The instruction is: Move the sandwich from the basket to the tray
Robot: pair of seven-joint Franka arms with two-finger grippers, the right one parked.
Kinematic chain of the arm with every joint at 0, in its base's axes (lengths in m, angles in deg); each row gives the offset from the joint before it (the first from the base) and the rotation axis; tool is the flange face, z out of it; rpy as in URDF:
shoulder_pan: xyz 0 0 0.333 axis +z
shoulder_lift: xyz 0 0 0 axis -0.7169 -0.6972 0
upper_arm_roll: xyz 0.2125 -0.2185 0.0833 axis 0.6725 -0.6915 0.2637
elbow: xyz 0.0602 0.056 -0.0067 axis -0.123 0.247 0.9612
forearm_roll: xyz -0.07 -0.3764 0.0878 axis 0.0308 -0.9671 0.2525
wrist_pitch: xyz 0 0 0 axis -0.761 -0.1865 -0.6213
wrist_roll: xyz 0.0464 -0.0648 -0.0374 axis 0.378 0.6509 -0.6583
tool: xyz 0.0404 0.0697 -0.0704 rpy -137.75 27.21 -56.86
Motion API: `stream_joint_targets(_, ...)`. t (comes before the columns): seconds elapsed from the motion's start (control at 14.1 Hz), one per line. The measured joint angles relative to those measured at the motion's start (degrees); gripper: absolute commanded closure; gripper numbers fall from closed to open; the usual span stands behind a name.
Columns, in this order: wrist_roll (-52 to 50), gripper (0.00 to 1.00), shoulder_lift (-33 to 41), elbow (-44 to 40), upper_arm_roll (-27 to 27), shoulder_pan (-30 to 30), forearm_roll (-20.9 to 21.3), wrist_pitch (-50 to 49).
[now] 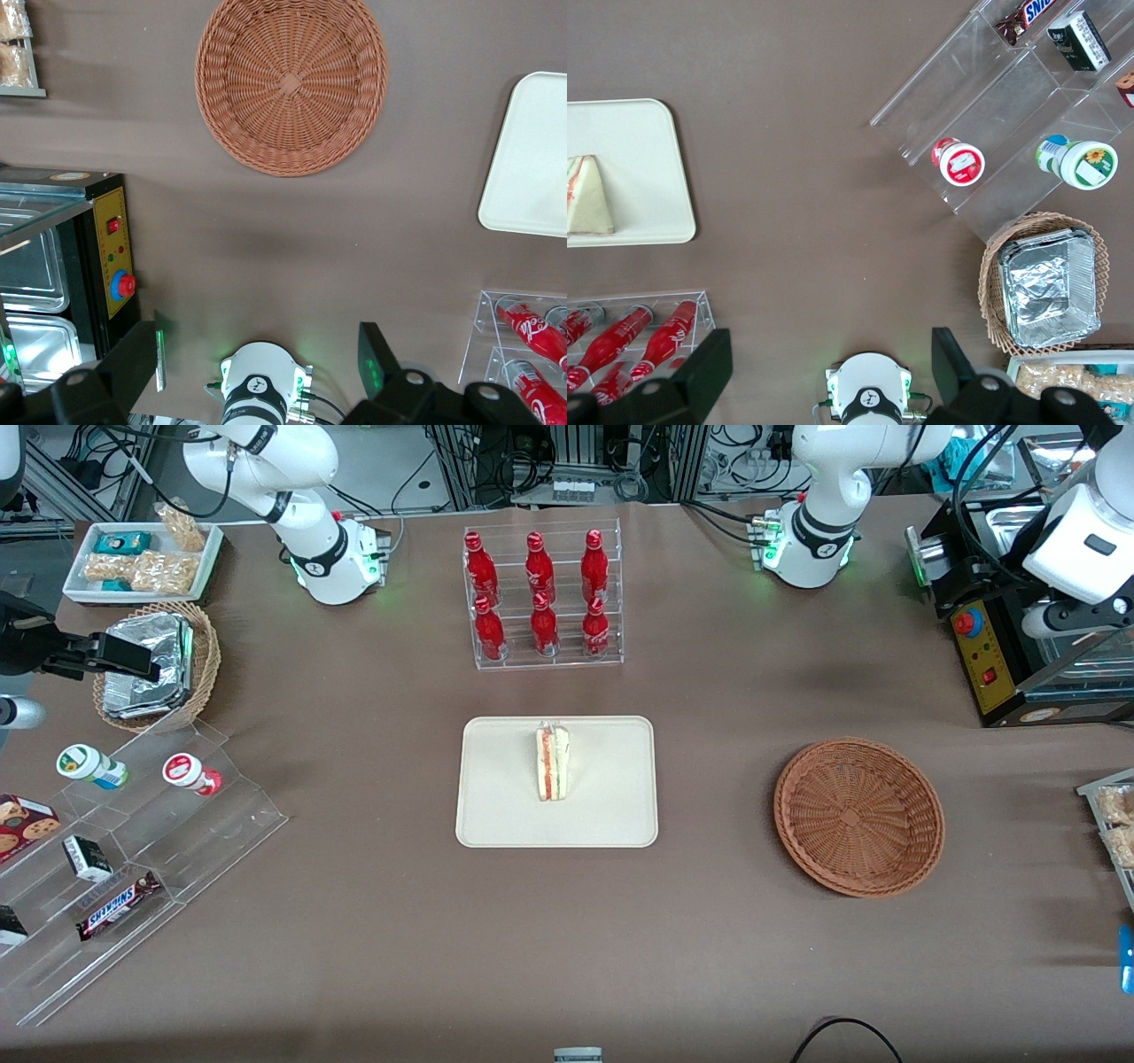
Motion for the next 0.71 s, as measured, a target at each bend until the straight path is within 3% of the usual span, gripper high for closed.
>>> stream_joint_targets(0.43, 0.00, 0.00, -0.60, -0.27, -0.34, 0.12, -0.08, 0.00)
stream_joint_targets(0.71, 0.12, 0.00, -0.60, -0.40, -4.85, 5.22, -0.13, 0.01)
